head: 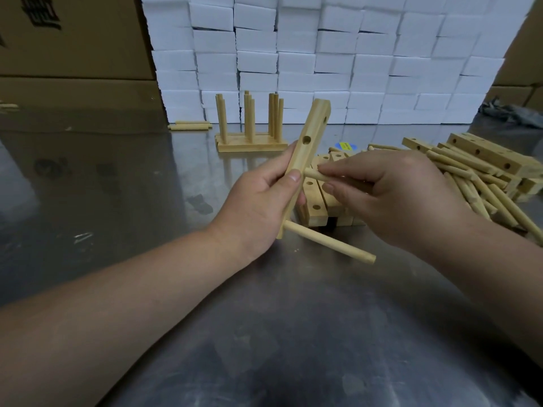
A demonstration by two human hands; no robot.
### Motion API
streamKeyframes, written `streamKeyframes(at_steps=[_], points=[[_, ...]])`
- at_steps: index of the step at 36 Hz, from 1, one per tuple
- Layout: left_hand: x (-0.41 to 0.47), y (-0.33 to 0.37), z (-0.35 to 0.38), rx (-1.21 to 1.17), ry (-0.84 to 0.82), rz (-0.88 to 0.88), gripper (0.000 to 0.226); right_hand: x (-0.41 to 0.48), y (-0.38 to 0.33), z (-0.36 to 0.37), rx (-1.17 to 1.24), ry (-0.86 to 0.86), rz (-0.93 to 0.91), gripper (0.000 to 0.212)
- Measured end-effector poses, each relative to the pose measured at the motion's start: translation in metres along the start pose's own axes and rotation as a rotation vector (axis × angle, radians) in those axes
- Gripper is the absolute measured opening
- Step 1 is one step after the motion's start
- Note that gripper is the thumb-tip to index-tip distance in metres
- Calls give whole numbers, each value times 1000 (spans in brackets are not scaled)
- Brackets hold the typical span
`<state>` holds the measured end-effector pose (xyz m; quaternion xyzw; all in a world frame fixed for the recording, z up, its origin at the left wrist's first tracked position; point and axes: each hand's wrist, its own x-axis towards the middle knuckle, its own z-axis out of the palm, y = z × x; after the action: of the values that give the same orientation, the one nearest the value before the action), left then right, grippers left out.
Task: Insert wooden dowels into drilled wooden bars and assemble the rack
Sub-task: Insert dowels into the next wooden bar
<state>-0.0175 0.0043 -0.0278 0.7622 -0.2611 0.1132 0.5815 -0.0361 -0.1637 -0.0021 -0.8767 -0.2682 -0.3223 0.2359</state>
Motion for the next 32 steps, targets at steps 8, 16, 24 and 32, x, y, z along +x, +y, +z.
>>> streamKeyframes(at_steps=[8, 16, 24, 32], points=[[1, 5, 0, 27, -2, 35, 49, -1, -1, -1, 136, -27, 123, 17], [1, 1, -2, -22, -65, 43, 54, 2, 1, 0, 322, -95, 243, 27], [2, -9, 1, -103, -30, -38, 56, 3, 4, -2, 269, -9, 332, 34], [19, -18, -12, -429, 343, -314, 18, 20, 39, -28, -43, 155, 592, 29]])
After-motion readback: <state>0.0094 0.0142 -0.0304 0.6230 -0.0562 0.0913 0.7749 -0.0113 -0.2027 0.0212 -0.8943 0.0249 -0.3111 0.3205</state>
